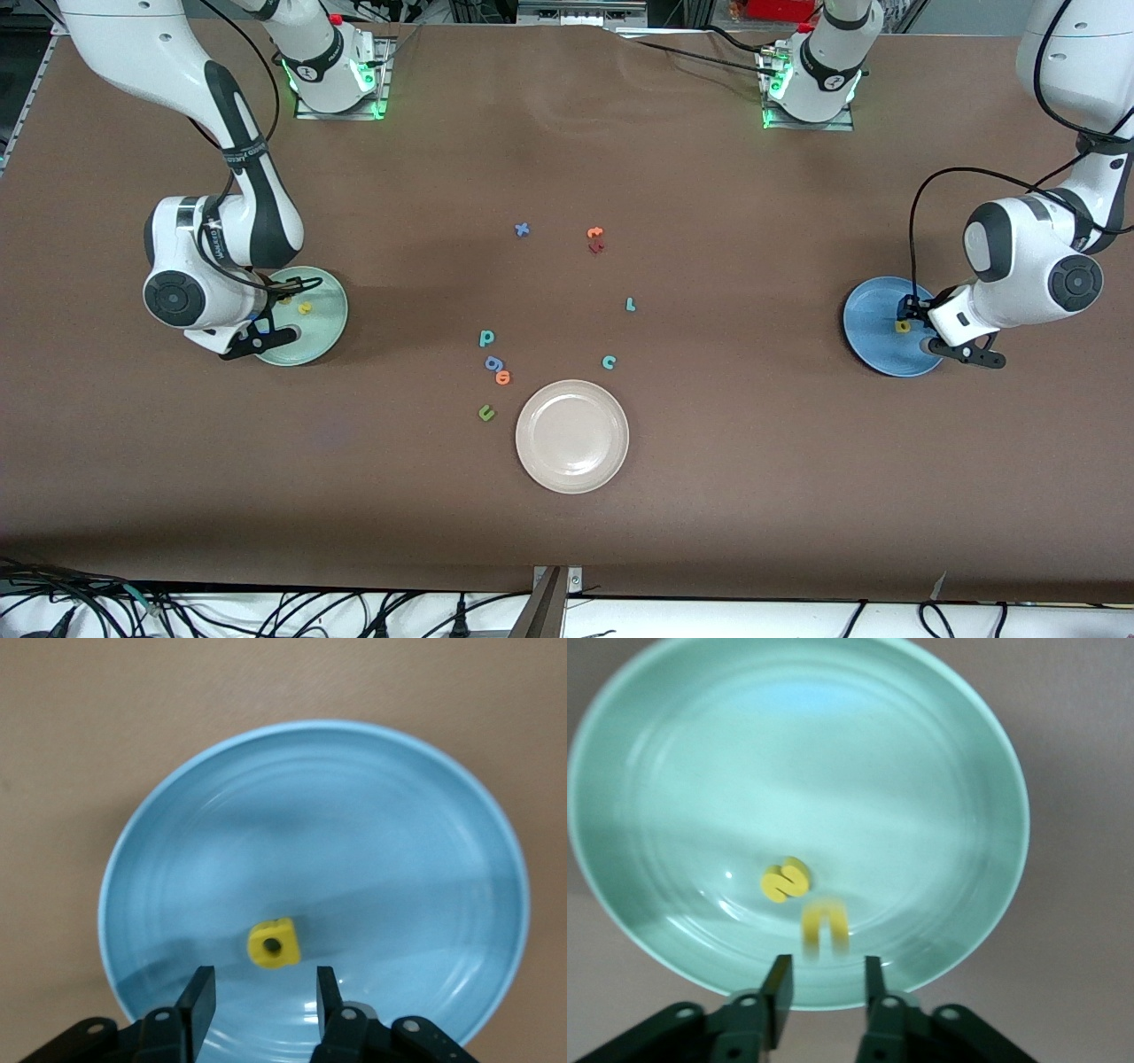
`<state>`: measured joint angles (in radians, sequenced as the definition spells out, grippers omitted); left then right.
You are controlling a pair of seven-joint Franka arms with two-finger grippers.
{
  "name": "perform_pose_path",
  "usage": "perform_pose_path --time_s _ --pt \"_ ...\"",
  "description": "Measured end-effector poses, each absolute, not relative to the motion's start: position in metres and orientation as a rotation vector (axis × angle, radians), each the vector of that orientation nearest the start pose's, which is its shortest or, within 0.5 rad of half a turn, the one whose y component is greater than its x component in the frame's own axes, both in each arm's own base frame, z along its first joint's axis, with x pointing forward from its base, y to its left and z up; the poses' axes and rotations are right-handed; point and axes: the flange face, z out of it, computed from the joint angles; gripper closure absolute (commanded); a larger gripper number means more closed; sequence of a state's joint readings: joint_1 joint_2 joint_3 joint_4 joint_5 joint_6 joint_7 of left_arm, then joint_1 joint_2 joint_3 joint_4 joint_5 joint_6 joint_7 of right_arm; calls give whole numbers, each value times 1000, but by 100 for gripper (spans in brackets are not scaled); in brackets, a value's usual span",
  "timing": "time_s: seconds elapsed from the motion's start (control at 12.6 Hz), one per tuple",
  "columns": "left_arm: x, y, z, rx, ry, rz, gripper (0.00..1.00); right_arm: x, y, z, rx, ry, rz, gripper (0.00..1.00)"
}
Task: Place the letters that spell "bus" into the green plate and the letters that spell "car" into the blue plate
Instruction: 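Drop the yellow n onto the green plate while the left gripper releases the a, then grasp the cyan d with the right gripper while the left gripper reaches the cyan 1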
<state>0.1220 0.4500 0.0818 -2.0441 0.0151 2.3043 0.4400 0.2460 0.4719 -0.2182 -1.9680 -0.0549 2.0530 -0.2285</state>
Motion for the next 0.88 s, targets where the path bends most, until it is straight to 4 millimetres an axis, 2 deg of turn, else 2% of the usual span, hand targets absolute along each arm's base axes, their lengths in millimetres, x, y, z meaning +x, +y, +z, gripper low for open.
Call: perform_pose_path --time_s 0.16,0.32,0.4,0.56,0.72,0.8,0.88 --pt "572 79 224 -3105 495 321 41 571 14 212 -3150 -468 634 0" --pt "581 37 257 -3095 568 337 41 577 30 231 -3141 -503 617 0" --pt "585 18 274 -3096 556 353 39 583 48 245 -3131 -541 581 0" --pt "587 -22 294 -3108 486 362 38 592 110 268 -3111 -584 469 0" --pt "584 -62 301 -3149 371 355 37 593 168 285 -3104 -611 389 1" --pt "583 -79 305 -3178 309 351 35 593 189 290 -3092 -608 340 1" --pt "581 -94 310 -3231 231 355 35 595 210 295 -3076 -545 272 5"
